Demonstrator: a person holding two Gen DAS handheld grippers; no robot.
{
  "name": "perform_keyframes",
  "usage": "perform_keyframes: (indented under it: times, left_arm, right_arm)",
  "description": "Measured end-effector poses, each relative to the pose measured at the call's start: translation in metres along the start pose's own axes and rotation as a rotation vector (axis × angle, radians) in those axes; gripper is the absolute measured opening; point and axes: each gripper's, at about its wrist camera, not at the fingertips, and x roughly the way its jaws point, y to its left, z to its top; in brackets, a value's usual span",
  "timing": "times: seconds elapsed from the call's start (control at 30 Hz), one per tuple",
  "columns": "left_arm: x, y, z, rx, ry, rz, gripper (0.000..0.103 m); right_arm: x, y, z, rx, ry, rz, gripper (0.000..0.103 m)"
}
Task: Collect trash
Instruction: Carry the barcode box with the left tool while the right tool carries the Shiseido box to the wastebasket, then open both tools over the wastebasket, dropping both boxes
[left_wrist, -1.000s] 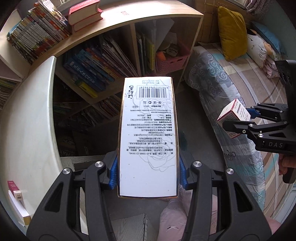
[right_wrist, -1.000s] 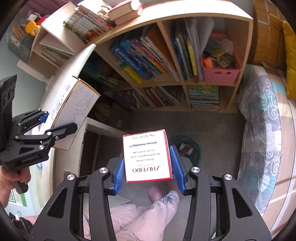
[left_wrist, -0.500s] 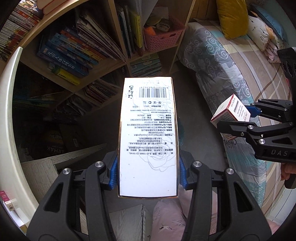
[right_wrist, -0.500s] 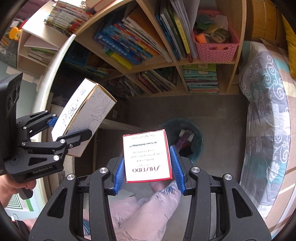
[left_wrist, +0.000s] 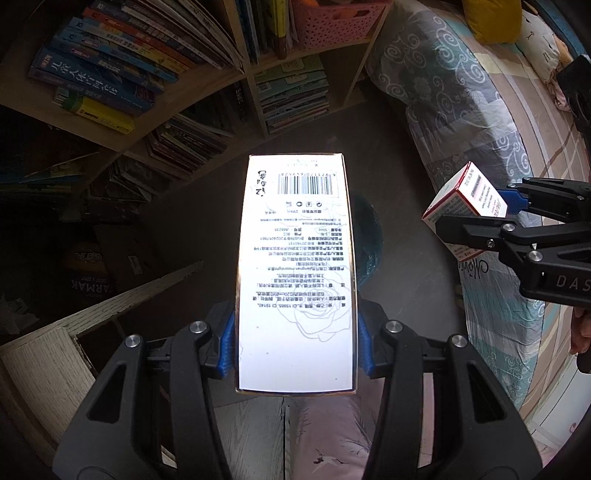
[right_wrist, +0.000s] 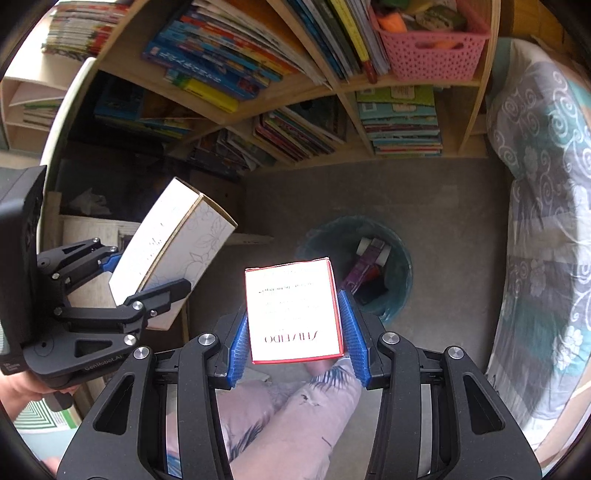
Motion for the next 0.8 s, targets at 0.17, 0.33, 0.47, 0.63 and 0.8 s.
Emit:
perform_keyframes:
  times: [0.17, 0.33, 0.47, 0.63, 0.8]
  left_arm:
    - [0.030, -0.002, 0.005, 0.019, 0.045, 0.002, 0.046]
    - [0.056, -0.007, 0.007, 0.041, 0.082, -0.013, 0.046]
    - [0.076, -0.012, 0.010, 0.058, 0.104, -0.027, 0.046]
    - [0.092, -0.013, 0.013, 0.064, 0.127, -0.039, 0.046]
    - [0.101, -0.012, 0.016, 0.062, 0.135, -0.049, 0.046]
  right_arm:
    - [0.029, -0.016, 0.002, 0.032, 0.029, 0.005, 0.046]
    - [0.058, -0.033, -0.001, 0.078, 0.046, 0.006, 0.046]
    - [0.077, -0.043, -0.003, 0.118, 0.058, 0.012, 0.046]
    - [0.089, -0.047, -0.001, 0.133, 0.055, 0.021, 0.046]
    - [0.099, -0.052, 0.004, 0.127, 0.068, 0.024, 0.046]
